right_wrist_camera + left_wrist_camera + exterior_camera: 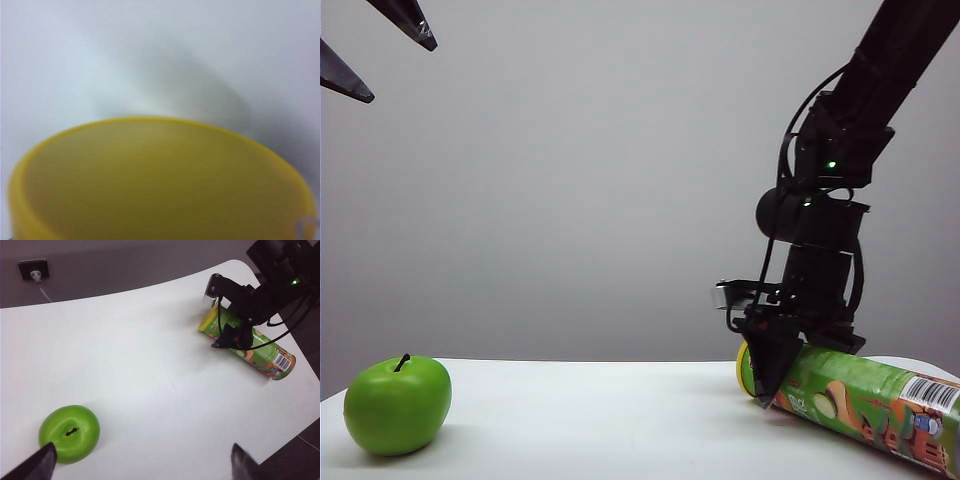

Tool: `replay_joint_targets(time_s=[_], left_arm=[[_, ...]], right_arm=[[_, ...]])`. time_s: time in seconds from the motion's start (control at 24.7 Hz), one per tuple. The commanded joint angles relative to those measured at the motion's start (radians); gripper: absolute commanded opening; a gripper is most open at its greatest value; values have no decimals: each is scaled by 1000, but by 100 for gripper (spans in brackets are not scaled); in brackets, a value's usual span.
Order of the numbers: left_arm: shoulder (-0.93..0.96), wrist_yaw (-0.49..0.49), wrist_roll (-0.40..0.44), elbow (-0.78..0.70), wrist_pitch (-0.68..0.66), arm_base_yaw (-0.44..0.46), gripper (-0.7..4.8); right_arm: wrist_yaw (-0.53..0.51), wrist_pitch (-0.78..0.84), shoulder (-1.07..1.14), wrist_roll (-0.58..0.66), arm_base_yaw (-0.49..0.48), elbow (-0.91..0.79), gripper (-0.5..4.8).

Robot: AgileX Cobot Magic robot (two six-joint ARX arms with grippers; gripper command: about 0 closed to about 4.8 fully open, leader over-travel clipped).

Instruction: Pick up the green bucket of chips from the desk, place it near the apple, and finally stand it up.

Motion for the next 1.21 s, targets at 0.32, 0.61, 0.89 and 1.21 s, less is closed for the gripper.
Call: replay_joint_targets(time_s=[0.32,0.61,0.89,1.21], left_arm=[[-2,3,18,6,-2,1,479],[-4,-5,62,5,58,3,479],[-52,-7,74,5,140,13,479],[-85,-44,81,-7,130,20,479]], right_arm=[[50,21,-5,34,-5,84,293],[-430,87,-14,239,-5,350,295],[-698,393,-69,258,49,410,290],[-621,838,-134,262,218,172,229]])
